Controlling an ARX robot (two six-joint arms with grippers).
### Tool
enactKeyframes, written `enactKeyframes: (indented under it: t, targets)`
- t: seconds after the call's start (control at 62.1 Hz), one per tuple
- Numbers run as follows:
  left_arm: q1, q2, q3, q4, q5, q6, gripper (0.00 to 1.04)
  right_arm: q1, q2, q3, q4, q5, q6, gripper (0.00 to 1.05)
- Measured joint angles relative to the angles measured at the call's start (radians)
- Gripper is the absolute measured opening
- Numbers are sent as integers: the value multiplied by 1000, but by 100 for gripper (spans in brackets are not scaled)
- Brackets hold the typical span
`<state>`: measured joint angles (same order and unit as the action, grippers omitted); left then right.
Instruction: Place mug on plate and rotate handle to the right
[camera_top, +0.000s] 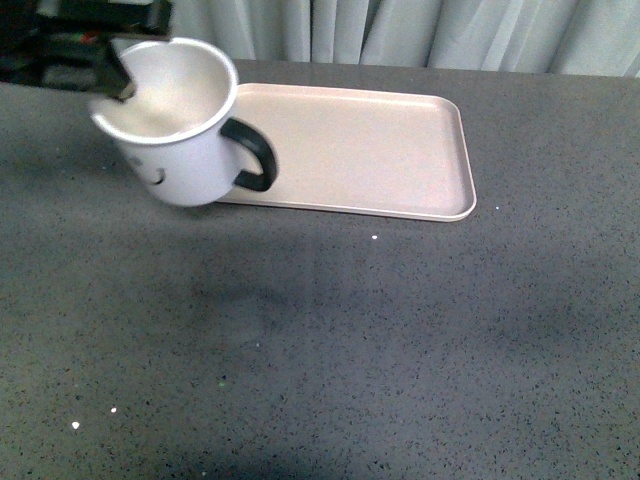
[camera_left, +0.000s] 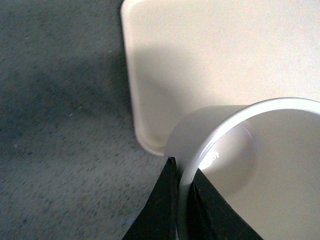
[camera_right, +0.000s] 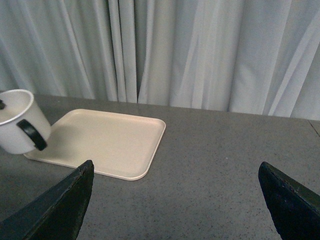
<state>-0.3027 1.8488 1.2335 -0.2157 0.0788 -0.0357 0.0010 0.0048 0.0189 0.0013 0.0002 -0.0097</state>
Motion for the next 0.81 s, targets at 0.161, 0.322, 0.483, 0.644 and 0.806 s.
enactKeyframes:
  t: [0.161,0.322,0.483,0.644,0.806]
  targets:
    - [-69,143,164,-65,2,2,2,0,0,0,0,0,0,95]
    - [-94,246,291,-118,7,13,2,0,0,0,0,0,0,95]
    - [-101,317,385,-162,6,16,2,0,0,0,0,0,0,95]
    - [-109,381,480,-201,4,14,2,0,0,0,0,0,0,95]
    - [-129,448,583,-246,5,16,2,0,0,0,0,0,0,95]
